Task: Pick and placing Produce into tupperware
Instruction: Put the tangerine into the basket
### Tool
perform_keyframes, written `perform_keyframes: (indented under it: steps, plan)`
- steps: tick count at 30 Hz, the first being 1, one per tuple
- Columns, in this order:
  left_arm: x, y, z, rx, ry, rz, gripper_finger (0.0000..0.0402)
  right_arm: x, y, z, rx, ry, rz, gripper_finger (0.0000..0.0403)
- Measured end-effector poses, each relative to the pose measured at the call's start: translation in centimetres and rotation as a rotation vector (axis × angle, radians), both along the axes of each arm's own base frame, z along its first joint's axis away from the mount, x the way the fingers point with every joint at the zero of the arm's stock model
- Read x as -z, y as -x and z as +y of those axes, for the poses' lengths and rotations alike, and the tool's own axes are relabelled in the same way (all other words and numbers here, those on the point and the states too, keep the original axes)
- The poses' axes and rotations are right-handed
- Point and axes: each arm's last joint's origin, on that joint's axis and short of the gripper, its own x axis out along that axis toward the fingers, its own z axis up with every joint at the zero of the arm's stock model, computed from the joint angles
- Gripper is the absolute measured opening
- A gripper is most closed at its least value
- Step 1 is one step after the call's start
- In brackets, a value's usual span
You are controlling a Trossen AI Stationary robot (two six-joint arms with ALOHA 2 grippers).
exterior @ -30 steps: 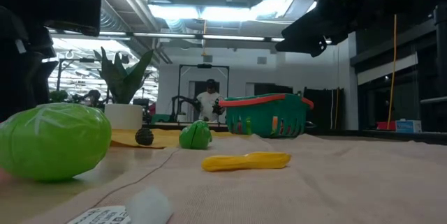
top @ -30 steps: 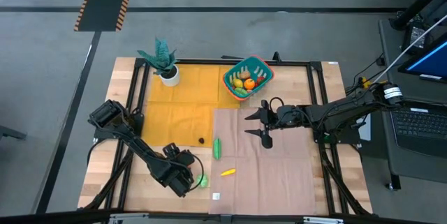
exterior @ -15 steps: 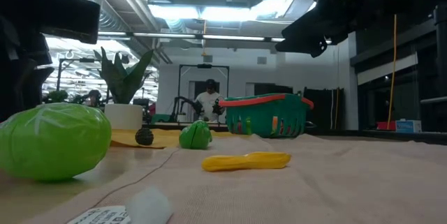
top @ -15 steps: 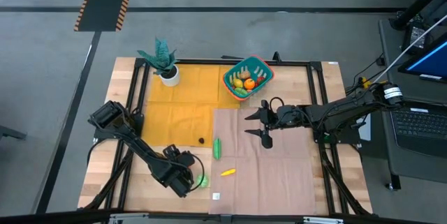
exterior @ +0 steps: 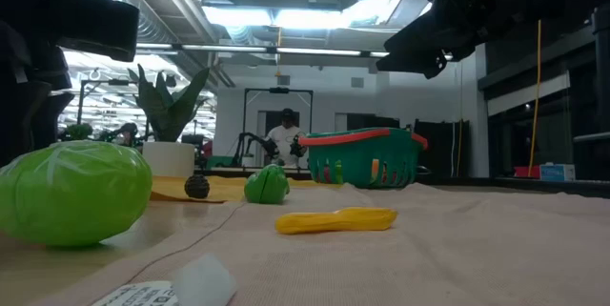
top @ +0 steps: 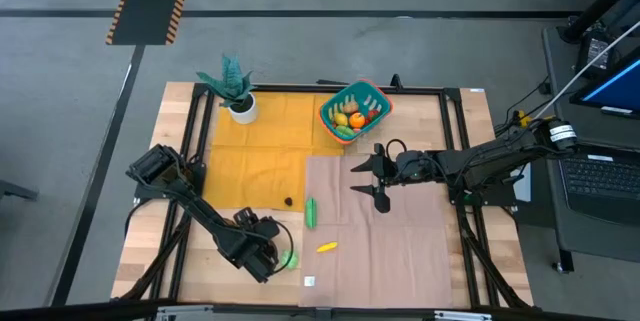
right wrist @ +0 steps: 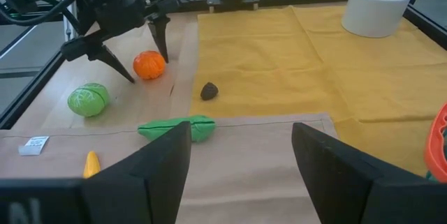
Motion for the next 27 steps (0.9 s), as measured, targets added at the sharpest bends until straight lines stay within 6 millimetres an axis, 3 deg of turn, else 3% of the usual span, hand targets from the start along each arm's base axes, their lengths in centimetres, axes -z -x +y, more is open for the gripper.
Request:
perform_keyframes:
  steps: [11, 27]
  plan:
    - [0.11, -0.01, -0.01, -0.023, 0.008, -0.004, 0.0238, -0.01, 0.0, 0.01, 0.001, -0.002, 0.0, 0.0249]
    - [-0.23, 0.07, 0.08, -0.017, 0.01, -0.012, 0.0237, 0.01, 0.0, 0.0, 0.0, -0.001, 0.001, 0.0249]
